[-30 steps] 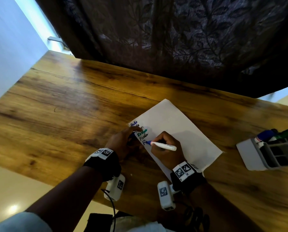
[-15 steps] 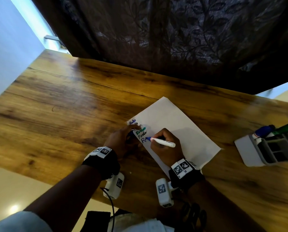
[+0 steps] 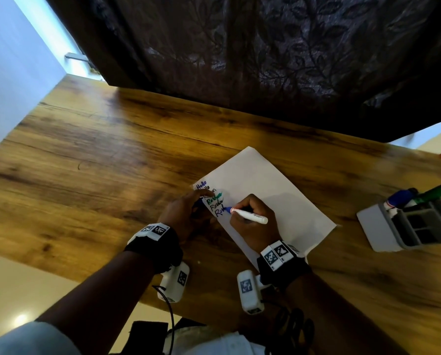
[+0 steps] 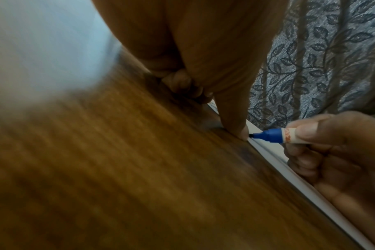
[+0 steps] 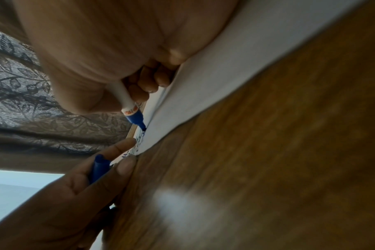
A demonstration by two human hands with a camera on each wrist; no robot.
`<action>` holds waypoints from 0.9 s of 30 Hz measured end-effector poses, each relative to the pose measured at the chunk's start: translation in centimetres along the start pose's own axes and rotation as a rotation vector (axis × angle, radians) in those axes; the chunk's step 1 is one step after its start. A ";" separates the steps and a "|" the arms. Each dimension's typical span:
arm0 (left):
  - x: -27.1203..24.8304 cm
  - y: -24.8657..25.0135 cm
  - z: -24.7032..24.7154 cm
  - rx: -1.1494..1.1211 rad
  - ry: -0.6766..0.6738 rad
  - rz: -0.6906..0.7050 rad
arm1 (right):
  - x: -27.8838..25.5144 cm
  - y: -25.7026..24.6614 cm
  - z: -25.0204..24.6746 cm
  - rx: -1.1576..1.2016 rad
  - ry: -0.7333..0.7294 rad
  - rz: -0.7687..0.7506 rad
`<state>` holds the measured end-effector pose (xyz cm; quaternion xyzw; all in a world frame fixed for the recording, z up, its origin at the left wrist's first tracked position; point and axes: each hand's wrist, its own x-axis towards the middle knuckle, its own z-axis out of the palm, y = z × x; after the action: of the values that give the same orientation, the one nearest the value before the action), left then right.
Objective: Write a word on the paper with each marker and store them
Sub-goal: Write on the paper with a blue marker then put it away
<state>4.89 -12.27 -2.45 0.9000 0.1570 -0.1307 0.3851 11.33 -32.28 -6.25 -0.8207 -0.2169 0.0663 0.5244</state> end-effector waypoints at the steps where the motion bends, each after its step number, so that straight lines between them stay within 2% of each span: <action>1: 0.0 0.0 0.0 0.000 0.001 0.002 | 0.0 0.0 0.0 -0.002 0.007 0.007; 6: 0.1 -0.2 0.1 -0.003 -0.004 0.013 | 0.1 -0.2 -0.1 0.059 0.022 0.035; 27: 0.2 -0.3 0.0 -0.030 -0.012 -0.007 | 0.2 -0.2 -0.1 0.017 0.031 0.010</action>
<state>4.98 -12.05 -2.78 0.8927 0.1599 -0.1348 0.3992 11.52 -32.23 -6.03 -0.8183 -0.2039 0.0580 0.5343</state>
